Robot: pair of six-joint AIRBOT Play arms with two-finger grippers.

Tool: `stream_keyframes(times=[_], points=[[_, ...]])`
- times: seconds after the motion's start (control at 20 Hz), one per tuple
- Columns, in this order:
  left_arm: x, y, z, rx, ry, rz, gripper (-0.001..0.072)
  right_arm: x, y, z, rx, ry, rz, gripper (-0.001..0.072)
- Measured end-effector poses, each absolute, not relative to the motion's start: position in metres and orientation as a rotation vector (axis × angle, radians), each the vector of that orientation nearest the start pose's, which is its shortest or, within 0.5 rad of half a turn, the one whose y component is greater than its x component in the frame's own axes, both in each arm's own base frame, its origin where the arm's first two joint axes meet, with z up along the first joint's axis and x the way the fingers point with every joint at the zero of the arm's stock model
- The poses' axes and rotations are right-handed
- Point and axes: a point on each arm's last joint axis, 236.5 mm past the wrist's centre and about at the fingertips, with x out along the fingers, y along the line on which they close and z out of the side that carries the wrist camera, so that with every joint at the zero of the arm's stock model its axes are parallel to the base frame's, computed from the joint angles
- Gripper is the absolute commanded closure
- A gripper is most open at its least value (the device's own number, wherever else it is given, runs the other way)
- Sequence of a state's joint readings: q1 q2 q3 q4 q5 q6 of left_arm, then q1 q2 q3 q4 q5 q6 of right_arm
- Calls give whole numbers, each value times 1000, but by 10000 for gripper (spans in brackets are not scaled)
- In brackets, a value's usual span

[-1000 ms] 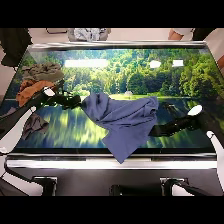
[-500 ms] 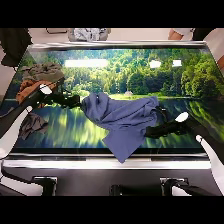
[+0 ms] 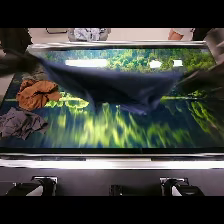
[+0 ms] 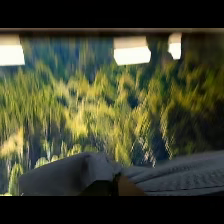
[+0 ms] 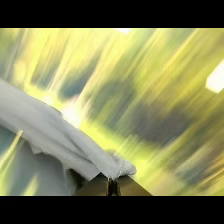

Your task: Fold the shirts.

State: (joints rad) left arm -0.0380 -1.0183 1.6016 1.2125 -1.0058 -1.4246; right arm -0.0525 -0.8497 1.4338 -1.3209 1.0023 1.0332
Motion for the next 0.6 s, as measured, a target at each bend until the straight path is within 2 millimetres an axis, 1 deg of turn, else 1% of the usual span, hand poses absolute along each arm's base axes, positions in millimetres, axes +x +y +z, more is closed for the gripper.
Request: stream_keyframes(times=[0.05,0.1,0.15,0.2,0.25,0.3,0.35,0.45,0.5,0.55,0.6], points=[[375,-83,387,-107,285,-320,686,344,23,379,-369,240,173,671],[343,-80,428,-116,177,-317,686,317,18,423,-385,131,125,671],[314,-77,462,-124,79,-313,686,288,16,461,-391,35,89,671],[284,-75,489,-137,-4,-315,686,263,14,488,-394,-39,61,671],[260,-74,510,-151,-74,-320,687,246,12,506,-396,-90,37,671],[243,-73,524,-166,-125,-323,686,232,10,519,-396,-127,19,671],[231,-71,534,-182,-161,-324,687,222,10,528,-395,-156,9,671],[215,-70,550,-202,-222,-328,686,214,8,537,-395,-179,-7,671],[212,-69,554,-207,-237,-328,686,215,7,538,-394,-181,-9,671],[215,-67,553,-205,-233,-320,686,218,7,537,-393,-174,-9,671],[224,-66,546,-198,-204,-305,686,226,6,532,-392,-149,-6,670]])
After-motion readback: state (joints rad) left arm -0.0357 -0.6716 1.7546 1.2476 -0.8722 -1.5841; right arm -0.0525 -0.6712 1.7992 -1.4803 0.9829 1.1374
